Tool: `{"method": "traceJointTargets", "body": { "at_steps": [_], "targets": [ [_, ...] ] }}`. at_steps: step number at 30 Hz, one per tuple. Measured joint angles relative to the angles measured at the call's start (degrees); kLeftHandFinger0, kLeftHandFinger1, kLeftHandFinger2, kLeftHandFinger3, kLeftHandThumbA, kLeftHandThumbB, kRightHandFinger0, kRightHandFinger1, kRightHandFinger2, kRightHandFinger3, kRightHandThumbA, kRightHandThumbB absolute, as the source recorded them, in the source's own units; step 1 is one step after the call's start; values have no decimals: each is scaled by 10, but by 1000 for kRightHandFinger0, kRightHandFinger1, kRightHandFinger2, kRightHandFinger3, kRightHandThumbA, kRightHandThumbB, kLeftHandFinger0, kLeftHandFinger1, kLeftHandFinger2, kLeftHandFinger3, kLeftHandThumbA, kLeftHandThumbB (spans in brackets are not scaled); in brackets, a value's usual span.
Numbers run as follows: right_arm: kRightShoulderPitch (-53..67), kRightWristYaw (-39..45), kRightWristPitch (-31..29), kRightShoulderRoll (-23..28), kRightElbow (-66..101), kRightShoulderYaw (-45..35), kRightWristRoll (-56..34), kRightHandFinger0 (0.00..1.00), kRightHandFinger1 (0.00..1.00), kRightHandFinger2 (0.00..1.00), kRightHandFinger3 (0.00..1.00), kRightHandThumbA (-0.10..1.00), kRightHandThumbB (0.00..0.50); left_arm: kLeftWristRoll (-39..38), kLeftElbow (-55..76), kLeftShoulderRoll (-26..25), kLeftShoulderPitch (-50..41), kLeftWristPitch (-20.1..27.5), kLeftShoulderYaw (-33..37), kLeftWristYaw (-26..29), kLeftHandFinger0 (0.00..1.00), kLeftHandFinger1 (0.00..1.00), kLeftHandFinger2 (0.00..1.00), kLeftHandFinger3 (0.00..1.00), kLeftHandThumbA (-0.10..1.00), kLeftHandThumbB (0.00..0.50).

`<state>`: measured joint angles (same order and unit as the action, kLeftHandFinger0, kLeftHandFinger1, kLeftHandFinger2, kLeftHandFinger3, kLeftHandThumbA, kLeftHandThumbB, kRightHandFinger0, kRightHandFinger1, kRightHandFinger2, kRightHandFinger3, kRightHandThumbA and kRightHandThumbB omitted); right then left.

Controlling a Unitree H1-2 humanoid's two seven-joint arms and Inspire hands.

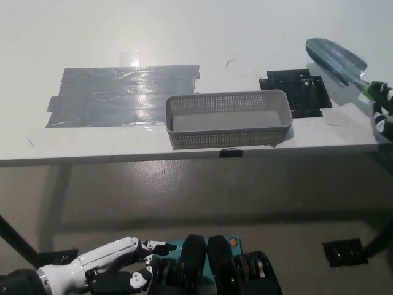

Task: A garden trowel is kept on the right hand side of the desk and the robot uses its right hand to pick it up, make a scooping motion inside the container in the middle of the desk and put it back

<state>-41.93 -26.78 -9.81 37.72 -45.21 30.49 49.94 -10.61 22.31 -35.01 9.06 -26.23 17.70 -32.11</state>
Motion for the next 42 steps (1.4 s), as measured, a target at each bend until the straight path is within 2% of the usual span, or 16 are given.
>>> {"method": "traceJointTargets", "body": {
  "at_steps": [2, 3, 4, 7, 9, 10, 14, 16, 20, 23, 27, 28, 30, 31, 40, 42],
  "targets": [
    [-11, 1, -15, 17, 15, 4, 10, 0, 2, 20, 56, -100, 9, 0, -2, -1, 0, 0, 0, -2, 1000, 1000, 1000, 1000, 1000, 500],
    [-15, 3, -19, 24, 22, 4, 13, 0, 6, 61, 67, -100, 8, 0, -3, -1, 0, 0, 0, -2, 1000, 1000, 1000, 1000, 1000, 500],
    [-20, 5, -25, 34, 37, 4, 18, 0, 9, 254, 60, -100, 5, 1, -4, -2, 0, 0, 1, -3, 1000, 1000, 1000, 1000, 1000, 500],
    [-23, 9, -44, 62, 90, 3, 30, 0, 0, 64, 55, -100, 38, 1, -6, -4, 0, 0, 1, -4, 1000, 1000, 1000, 1000, 1000, 500],
    [-24, 9, -59, 72, 114, 3, 37, 0, 2, 68, 61, -100, 36, 1, -7, -5, 1, 0, 1, -5, 1000, 1000, 1000, 1000, 1000, 500],
    [-24, 9, -63, 74, 120, 3, 40, 0, 20, 69, 64, -100, 115, 1, -8, -5, 1, 0, 1, -5, 1000, 1000, 1000, 1000, 1000, 500],
    [-16, 9, -93, 81, 162, 1, 53, 0, 11, 359, 61, -100, 145, 1, -10, -7, 2, 0, 1, -5, 1000, 1000, 1000, 1000, 1000, 500],
    [-11, 9, -106, 84, 183, 0, 57, 0, 0, 157, 114, -100, 177, 1, -11, -8, 2, 0, 1, -5, 1000, 1000, 1000, 1000, 1000, 500],
    [-1, 5, -131, 85, 214, -5, 68, 0, 0, 31, 389, -100, 201, 1, -11, -8, 4, 0, 1, -6, 1000, 1000, 1000, 1000, 1000, 500],
    [2, 5, -144, 91, 223, 1, 77, 0, 0, 315, 365, -100, 125, 2, -11, -8, 4, 0, 2, -7, 1000, 1000, 1000, 1000, 1000, 500],
    [-3, 11, -155, 118, 218, 43, 82, 0, 1, 358, 136, -100, 116, 2, -11, -8, 5, 0, 2, -8, 1000, 1000, 1000, 1000, 1000, 500],
    [-8, 13, -157, 128, 213, 61, 82, 0, 8, 542, 133, -100, 96, 2, -11, -8, 7, 0, 2, -8, 1000, 1000, 1000, 1000, 1000, 500],
    [-25, 13, -160, 141, 197, 97, 83, 0, 0, 145, 78, -100, 75, 3, -12, -9, 8, 0, 2, -9, 1000, 1000, 1000, 1000, 1000, 500],
    [-37, 12, -161, 148, 184, 115, 85, 0, 0, 98, 81, -100, 74, 3, -12, -9, 8, 0, 2, -9, 1000, 1000, 1000, 1000, 1000, 500],
    [-127, 14, -167, 157, 119, 191, 111, 0, 0, 91, 104, -100, 192, 4, -11, -10, 15, 0, 5, -9, 1000, 1000, 1000, 1000, 1000, 500],
    [-148, 14, -168, 156, 119, 206, 116, 0, 0, 3, 128, -100, 201, 4, -11, -10, 18, 0, 5, -9, 1000, 1000, 1000, 1000, 1000, 500]
  ]
}}
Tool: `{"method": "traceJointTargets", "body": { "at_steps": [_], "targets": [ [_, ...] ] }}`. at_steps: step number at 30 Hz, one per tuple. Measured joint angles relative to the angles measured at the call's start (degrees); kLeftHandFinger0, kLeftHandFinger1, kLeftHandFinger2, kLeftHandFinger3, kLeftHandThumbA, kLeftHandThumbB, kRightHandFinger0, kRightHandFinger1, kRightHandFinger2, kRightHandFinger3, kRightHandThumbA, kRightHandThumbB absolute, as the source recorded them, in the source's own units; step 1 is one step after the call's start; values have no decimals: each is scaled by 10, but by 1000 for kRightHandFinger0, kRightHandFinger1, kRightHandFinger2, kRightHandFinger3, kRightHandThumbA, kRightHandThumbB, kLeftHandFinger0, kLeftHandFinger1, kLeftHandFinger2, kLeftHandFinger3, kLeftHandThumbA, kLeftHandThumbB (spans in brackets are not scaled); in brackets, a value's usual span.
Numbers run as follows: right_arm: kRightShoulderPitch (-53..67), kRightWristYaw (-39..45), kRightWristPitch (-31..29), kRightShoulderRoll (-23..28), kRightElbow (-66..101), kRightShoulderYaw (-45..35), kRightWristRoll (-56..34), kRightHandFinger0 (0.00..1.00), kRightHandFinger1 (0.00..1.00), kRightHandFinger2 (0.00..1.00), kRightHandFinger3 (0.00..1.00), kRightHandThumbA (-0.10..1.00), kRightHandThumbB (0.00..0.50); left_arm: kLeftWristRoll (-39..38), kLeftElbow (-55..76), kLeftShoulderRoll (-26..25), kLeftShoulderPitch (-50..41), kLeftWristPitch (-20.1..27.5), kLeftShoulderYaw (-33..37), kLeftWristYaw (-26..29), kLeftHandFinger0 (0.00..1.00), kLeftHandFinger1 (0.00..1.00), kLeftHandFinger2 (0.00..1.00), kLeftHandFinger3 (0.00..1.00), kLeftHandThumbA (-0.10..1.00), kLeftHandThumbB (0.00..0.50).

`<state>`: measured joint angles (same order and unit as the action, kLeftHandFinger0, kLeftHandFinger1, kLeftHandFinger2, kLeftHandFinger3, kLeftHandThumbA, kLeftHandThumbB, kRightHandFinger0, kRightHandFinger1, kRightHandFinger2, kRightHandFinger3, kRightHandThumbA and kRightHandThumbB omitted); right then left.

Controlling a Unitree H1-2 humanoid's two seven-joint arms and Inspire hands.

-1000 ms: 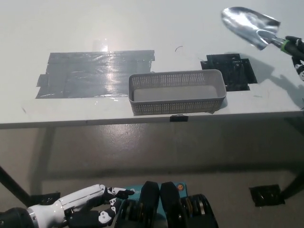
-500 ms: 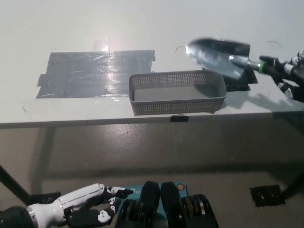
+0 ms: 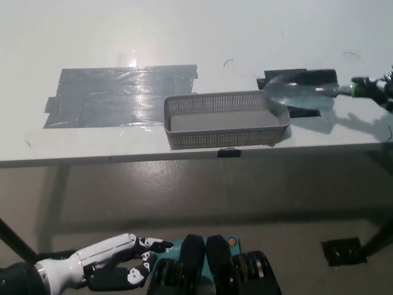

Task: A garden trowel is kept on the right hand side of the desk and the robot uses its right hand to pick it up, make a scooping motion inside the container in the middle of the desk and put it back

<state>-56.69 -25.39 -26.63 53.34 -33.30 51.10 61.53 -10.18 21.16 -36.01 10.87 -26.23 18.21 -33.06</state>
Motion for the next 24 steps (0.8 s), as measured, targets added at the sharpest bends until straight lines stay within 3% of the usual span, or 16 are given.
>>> {"method": "traceJointTargets", "body": {
  "at_steps": [1, 3, 4, 6, 7, 8, 10, 11, 12, 13, 14, 16, 19, 20, 21, 24],
  "targets": [
    [-6, 0, 0, 0, 0, 4, 1, 0, 0, 70, 207, -100, 196, 0, 0, 0, 1, 0, 0, 0, 1000, 1000, 1000, 1000, 1000, 500],
    [-24, 1, -1, -1, 1, 24, 2, 0, 0, 84, 210, -100, 192, 0, 0, 0, 2, 0, 1, 0, 1000, 1000, 1000, 1000, 1000, 500],
    [-33, 2, -2, -1, 3, 35, 2, 0, 0, 10, 225, -100, 191, 0, 0, 0, 2, 0, 1, 0, 1000, 1000, 1000, 1000, 1000, 500],
    [-46, 6, -2, -1, 11, 51, 1, 0, 0, 299, 246, -100, 176, 0, 0, 0, 4, 0, 2, 0, 1000, 1000, 1000, 1000, 1000, 500],
    [-56, 9, -2, -1, 18, 66, -2, 0, 0, 381, 217, -100, 146, 0, 0, 0, 6, 0, 3, -1, 1000, 1000, 1000, 1000, 1000, 500],
    [-65, 11, -2, 0, 25, 81, -4, 0, 0, 228, 138, -100, 61, 0, 0, 0, 9, 0, 4, -1, 1000, 1000, 1000, 1000, 1000, 500],
    [-83, 12, -3, 0, 39, 111, -9, 0, 0, 216, 131, -100, 56, 0, 0, 0, 16, 0, 4, -2, 1000, 1000, 1000, 1000, 1000, 500],
    [-92, 12, -3, -1, 45, 124, -13, 0, 0, 275, 138, -100, 70, 0, 0, 0, 21, 0, 5, -3, 1000, 1000, 1000, 1000, 1000, 500],
    [-102, 12, -3, -1, 50, 138, -15, 0, 0, 192, 154, -100, 87, 0, 0, 0, 24, 0, 5, -3, 1000, 1000, 1000, 1000, 1000, 500],
    [-107, 12, -3, 0, 54, 147, -17, 0, 0, 42, 185, -100, 144, 0, 0, 0, 26, 0, 5, -3, 1000, 1000, 1000, 1000, 1000, 500],
    [-112, 12, -3, 1, 60, 157, -18, 0, 0, 5, 172, -100, 136, 0, 0, 0, 28, 0, 5, -3, 1000, 1000, 1000, 1000, 1000, 500],
    [-118, 12, -3, 4, 66, 168, -21, 0, 0, 0, 172, -100, 109, -1, 0, 0, 32, 0, 7, -4, 1000, 1000, 1000, 1000, 1000, 500],
    [-119, 28, -3, 7, 65, 171, -24, 0, 0, 1, 223, -100, 171, -1, 0, 0, 36, 0, 8, -4, 1000, 1000, 1000, 1000, 1000, 500],
    [-119, 32, -3, 8, 64, 171, -24, 0, 3, 112, 162, -100, 88, -1, 0, 0, 37, 0, 8, -4, 1000, 1000, 1000, 1000, 1000, 500],
    [-118, 44, -3, 8, 64, 171, -26, 0, 44, 101, 112, -100, 83, -1, 0, 0, 37, 0, 9, -4, 1000, 1000, 1000, 1000, 1000, 500],
    [-114, 84, -3, 7, 61, 164, -27, 0, 140, 434, 87, -100, 56, -1, 0, 1, 37, 0, 9, -4, 1000, 1000, 1000, 1000, 1000, 500]
  ]
}}
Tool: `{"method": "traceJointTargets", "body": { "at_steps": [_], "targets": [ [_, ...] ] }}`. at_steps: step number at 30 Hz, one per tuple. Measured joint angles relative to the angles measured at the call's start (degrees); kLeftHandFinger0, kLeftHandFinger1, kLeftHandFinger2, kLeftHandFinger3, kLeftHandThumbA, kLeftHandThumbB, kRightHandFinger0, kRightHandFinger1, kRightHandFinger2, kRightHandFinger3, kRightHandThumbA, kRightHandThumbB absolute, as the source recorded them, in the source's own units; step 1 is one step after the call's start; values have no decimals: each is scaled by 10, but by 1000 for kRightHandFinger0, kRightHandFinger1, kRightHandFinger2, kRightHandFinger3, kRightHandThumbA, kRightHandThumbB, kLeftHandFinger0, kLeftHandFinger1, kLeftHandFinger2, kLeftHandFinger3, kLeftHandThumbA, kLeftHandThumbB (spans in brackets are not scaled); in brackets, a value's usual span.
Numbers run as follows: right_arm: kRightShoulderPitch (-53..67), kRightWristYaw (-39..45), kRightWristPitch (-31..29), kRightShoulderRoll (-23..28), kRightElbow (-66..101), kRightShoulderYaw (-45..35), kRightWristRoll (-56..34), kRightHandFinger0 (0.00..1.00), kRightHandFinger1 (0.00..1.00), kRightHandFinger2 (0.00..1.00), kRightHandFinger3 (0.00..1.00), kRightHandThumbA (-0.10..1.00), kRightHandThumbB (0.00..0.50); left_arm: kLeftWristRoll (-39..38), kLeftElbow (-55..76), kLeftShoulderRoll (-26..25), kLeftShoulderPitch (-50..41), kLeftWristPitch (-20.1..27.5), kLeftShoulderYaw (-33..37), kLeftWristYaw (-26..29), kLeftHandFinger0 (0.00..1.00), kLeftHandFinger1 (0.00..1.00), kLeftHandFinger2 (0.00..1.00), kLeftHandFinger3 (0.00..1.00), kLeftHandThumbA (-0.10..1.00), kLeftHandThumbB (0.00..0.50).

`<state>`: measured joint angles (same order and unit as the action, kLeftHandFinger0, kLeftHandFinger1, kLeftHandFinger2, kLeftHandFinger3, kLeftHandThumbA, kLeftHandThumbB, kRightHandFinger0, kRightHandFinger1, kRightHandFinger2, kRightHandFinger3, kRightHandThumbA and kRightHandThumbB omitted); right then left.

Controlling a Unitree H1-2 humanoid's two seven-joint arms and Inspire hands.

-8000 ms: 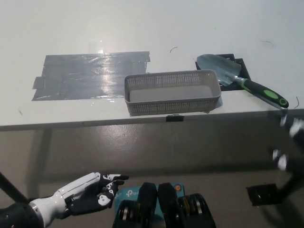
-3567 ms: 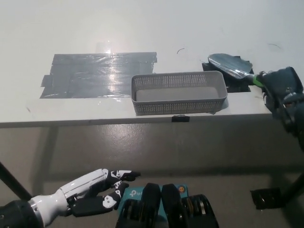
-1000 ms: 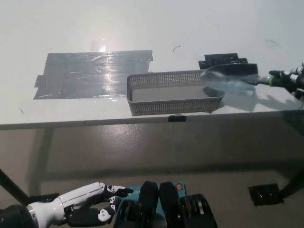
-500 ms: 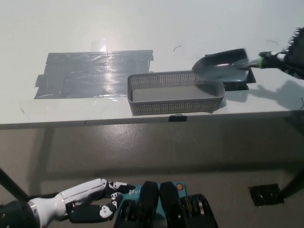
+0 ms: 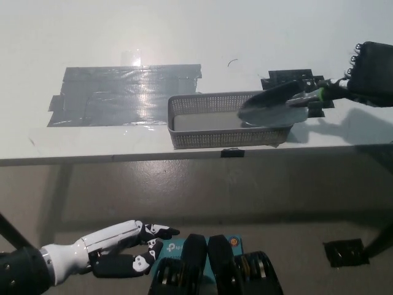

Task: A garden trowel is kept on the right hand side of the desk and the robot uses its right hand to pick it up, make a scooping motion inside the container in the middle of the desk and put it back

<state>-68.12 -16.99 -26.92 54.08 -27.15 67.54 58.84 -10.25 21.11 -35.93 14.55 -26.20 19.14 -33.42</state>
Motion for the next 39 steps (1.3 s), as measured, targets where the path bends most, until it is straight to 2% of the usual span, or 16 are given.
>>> {"method": "traceJointTargets", "body": {
  "at_steps": [4, 9, 12, 13, 16, 18, 19, 22, 23, 26, 27, 28, 31, 32, 37, 39],
  "targets": [
    [11, 47, 1, -5, 0, -17, -3, 0, 264, 638, 341, -100, 6, 0, 0, 0, 0, 0, 1, 0, 1000, 1000, 1000, 1000, 1000, 500],
    [13, 102, 2, -18, -2, -39, -6, 0, 158, 543, 249, -100, 39, 0, 0, 0, 0, 1, 1, 0, 1000, 1000, 1000, 1000, 1000, 500],
    [13, 141, 1, -24, -3, -56, -10, 0, 129, 534, 319, -100, 37, 0, 0, 0, 0, 1, 1, 0, 1000, 1000, 1000, 1000, 1000, 500],
    [14, 153, 1, -25, -2, -63, -11, 0, 116, 523, 306, -6, 1, 0, 0, 0, 0, 1, 2, 0, 1000, 1000, 1000, 1000, 1000, 500],
    [14, 187, 1, -25, 3, -74, -15, 0, 149, 553, 327, -100, 0, -1, 0, 0, 0, 0, 3, 0, 1000, 1000, 1000, 1000, 1000, 500],
    [15, 209, 1, -26, 11, -84, -18, 0, 163, 524, 367, 17, 0, -1, 0, 0, 0, 0, 3, 0, 1000, 1000, 1000, 1000, 1000, 500],
    [17, 219, 1, -27, 15, -89, -19, 0, 156, 517, 411, 128, 0, -1, 0, 0, 0, 0, 4, 0, 1000, 1000, 1000, 1000, 1000, 500],
    [22, 256, 2, -33, 27, -107, -22, 0, 180, 549, 511, 202, 0, -2, 0, 0, 1, 0, 7, 0, 1000, 1000, 1000, 1000, 1000, 500],
    [24, 267, 3, -36, 31, -111, -22, 0, 203, 582, 788, 254, 0, -2, 0, 0, 1, 0, 8, 0, 1000, 1000, 1000, 1000, 1000, 500],
    [35, 305, 5, -48, 42, -124, -22, 0, 68, 406, 321, 47, 7, -2, 0, 0, 1, 0, 15, 0, 1000, 1000, 1000, 1000, 1000, 500],
    [38, 315, 7, -52, 44, -128, -22, 0, 64, 425, 320, -81, 25, -2, 0, 0, 2, 0, 16, 0, 1000, 1000, 1000, 1000, 1000, 500],
    [42, 328, 10, -59, 47, -133, -23, 0, 69, 428, 309, -87, 23, -2, 0, 0, 2, 0, 17, 0, 1000, 1000, 1000, 1000, 1000, 500],
    [51, 361, 21, -78, 61, -154, -24, 0, 57, 395, 154, 203, 0, -4, 0, 0, 6, 0, 19, 0, 1000, 1000, 1000, 1000, 1000, 500],
    [54, 371, 25, -84, 65, -160, -24, 0, 36, 383, 94, 116, 0, -4, 0, 0, 8, 0, 20, 0, 1000, 1000, 1000, 1000, 1000, 500],
    [82, 420, 53, -135, 82, -200, -20, 0, 64, 442, 163, 36, 0, -12, 0, 0, 31, 0, 27, 0, 1000, 1000, 1000, 1000, 1000, 500],
    [91, 427, 59, -153, 82, -210, -18, 0, 72, 444, 146, 152, 0, -14, 0, 0, 36, 0, 31, 0, 1000, 1000, 1000, 1000, 1000, 500]
  ]
}}
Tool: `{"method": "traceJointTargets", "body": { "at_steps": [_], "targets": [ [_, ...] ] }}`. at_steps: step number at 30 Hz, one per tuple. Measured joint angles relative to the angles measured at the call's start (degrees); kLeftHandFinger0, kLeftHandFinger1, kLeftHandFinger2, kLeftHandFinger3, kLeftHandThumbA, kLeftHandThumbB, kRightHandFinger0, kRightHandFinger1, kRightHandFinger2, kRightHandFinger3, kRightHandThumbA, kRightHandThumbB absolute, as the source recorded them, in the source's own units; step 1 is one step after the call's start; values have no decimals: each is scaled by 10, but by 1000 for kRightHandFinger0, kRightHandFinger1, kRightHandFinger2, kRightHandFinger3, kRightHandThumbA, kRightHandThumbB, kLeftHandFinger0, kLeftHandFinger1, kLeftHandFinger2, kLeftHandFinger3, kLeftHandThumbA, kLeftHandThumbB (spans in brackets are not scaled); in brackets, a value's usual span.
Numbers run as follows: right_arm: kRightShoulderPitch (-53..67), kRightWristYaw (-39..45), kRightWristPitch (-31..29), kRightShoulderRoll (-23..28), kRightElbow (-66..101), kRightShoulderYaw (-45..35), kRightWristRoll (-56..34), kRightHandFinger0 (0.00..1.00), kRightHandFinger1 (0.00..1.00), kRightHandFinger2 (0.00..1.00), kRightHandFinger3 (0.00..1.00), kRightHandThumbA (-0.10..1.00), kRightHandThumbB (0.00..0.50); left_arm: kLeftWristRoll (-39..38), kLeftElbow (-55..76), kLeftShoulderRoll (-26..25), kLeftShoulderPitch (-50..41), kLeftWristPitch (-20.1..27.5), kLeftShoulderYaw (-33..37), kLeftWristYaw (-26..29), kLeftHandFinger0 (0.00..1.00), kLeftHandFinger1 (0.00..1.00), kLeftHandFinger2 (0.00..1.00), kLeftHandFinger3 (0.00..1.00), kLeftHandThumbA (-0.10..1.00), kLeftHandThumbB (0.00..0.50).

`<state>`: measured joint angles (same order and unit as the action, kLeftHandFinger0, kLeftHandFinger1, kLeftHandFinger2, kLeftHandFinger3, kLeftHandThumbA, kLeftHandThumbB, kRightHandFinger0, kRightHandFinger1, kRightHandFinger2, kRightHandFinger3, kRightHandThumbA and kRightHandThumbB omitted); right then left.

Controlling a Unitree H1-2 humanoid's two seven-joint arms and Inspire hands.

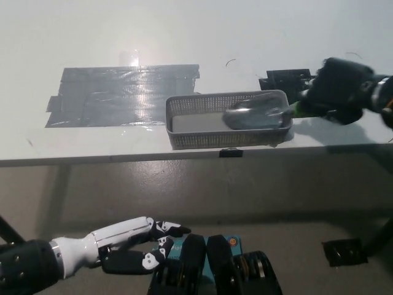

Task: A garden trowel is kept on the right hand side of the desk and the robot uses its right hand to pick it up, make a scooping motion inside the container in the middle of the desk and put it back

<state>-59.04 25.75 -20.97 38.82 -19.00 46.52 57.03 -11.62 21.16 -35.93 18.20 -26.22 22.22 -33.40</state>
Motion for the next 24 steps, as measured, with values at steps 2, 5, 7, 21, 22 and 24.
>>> {"method": "traceJointTargets", "body": {
  "at_steps": [2, 5, 7, 21, 22, 24],
  "targets": [
    [8, 3, 6, -14, 0, -8, 6, 0, 67, 453, 165, 108, 0, -2, 0, 0, 3, 0, 4, 0, 1000, 1000, 1000, 1000, 1000, 500],
    [11, 10, 13, -30, -6, -16, 13, 0, 107, 510, 131, 84, 0, -7, 0, 0, 6, 0, 13, 0, 1000, 1000, 1000, 1000, 1000, 500],
    [11, 14, 17, -40, -11, -19, 20, 0, 138, 535, 231, 132, 0, -9, 0, 0, 6, 0, 17, 0, 1000, 1000, 1000, 1000, 1000, 500],
    [15, 11, 22, -100, -65, -73, 15, 0, 234, 541, 304, -100, 39, -12, -5, -1, 8, 0, 27, 1, 1000, 1000, 1000, 1000, 1000, 500],
    [21, 12, 28, -108, -68, -97, 3, 0, 234, 555, 221, -100, 14, -12, -7, -1, 7, 0, 27, 1, 1000, 1000, 1000, 1000, 1000, 500],
    [29, 13, 39, -120, -74, -136, -19, 0, 272, 641, 107, -100, 0, -12, -12, -1, 7, 0, 27, 1, 1000, 1000, 1000, 1000, 1000, 500]
  ]
}}
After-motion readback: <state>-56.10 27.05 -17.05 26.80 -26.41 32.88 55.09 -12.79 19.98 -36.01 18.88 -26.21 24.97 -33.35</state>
